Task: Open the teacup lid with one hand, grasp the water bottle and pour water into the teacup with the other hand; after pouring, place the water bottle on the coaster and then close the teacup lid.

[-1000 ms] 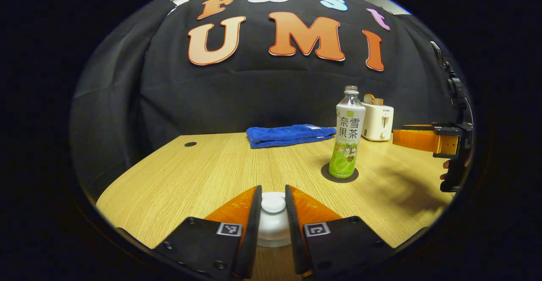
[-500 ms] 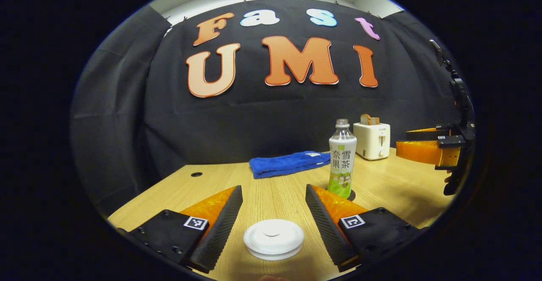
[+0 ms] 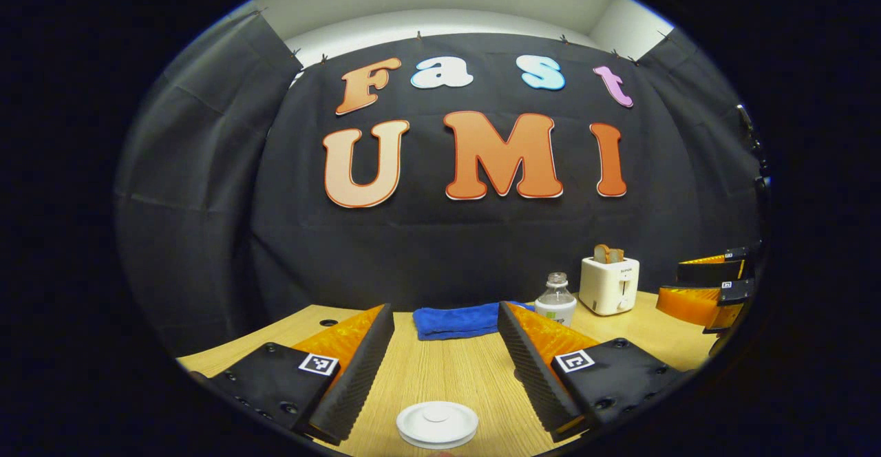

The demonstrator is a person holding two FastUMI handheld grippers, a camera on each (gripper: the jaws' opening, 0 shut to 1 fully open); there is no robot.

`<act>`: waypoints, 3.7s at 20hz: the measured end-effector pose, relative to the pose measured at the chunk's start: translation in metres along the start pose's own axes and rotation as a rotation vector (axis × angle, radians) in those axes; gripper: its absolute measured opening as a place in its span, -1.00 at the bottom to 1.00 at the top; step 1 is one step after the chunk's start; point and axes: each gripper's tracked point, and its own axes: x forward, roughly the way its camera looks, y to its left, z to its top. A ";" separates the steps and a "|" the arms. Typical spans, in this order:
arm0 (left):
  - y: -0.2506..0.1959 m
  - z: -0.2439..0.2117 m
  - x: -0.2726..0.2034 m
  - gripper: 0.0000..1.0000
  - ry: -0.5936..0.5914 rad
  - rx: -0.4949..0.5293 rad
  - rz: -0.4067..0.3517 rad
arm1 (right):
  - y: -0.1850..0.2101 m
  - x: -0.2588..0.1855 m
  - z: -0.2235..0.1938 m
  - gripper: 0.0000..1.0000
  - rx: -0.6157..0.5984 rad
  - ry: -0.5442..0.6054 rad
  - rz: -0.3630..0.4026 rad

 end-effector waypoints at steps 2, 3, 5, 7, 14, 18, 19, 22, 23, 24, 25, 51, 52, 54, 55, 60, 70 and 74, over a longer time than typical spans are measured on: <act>0.002 0.007 0.000 0.96 -0.012 0.001 0.012 | -0.002 -0.004 0.002 0.94 -0.006 -0.008 -0.010; 0.002 0.010 -0.001 0.96 -0.016 0.000 0.014 | -0.002 -0.005 0.003 0.94 -0.007 -0.007 -0.014; 0.005 0.017 -0.003 1.00 -0.023 -0.001 0.026 | -0.003 -0.008 0.004 0.94 -0.010 -0.011 -0.025; 0.010 0.021 -0.003 0.97 -0.027 -0.010 0.042 | -0.003 -0.009 0.007 0.86 -0.016 -0.016 -0.031; 0.024 0.013 -0.001 0.96 0.040 -0.022 0.059 | -0.012 -0.012 0.016 0.94 -0.028 -0.047 -0.081; 0.028 0.015 -0.005 0.86 0.030 -0.011 0.068 | -0.013 -0.012 0.017 0.95 -0.012 -0.046 -0.094; 0.030 0.016 -0.006 0.96 0.025 -0.010 0.069 | -0.014 -0.011 0.017 0.95 -0.007 -0.046 -0.098; 0.031 0.018 -0.009 0.96 0.014 -0.010 0.072 | -0.017 -0.010 0.016 0.95 -0.002 -0.039 -0.107; 0.033 0.018 -0.010 0.96 0.012 -0.007 0.075 | -0.016 -0.010 0.015 0.95 -0.001 -0.036 -0.105; 0.034 0.018 -0.011 0.96 0.011 -0.006 0.076 | -0.014 -0.010 0.014 0.95 -0.002 -0.032 -0.101; 0.034 0.019 -0.010 0.96 0.009 -0.006 0.079 | -0.013 -0.010 0.014 0.95 -0.004 -0.028 -0.099; 0.034 0.019 -0.018 0.96 0.003 -0.011 0.065 | 0.006 -0.009 0.008 0.96 -0.024 -0.008 -0.044; 0.034 0.019 -0.019 0.96 0.002 -0.010 0.064 | 0.006 -0.010 0.008 0.96 -0.024 -0.008 -0.045; 0.033 0.019 -0.019 0.96 0.001 -0.010 0.064 | 0.005 -0.010 0.007 0.96 -0.024 -0.006 -0.047; 0.033 0.019 -0.019 0.96 0.001 -0.011 0.063 | 0.005 -0.011 0.007 0.96 -0.023 -0.007 -0.046; 0.032 0.022 -0.021 1.00 -0.005 -0.007 0.063 | 0.005 -0.011 0.008 0.96 -0.021 -0.009 -0.046; 0.031 0.021 -0.021 0.86 -0.002 -0.012 0.060 | 0.005 -0.012 0.007 0.96 -0.022 -0.009 -0.044; 0.030 0.021 -0.021 0.86 -0.003 -0.014 0.061 | 0.003 -0.012 0.006 0.96 -0.022 -0.002 -0.049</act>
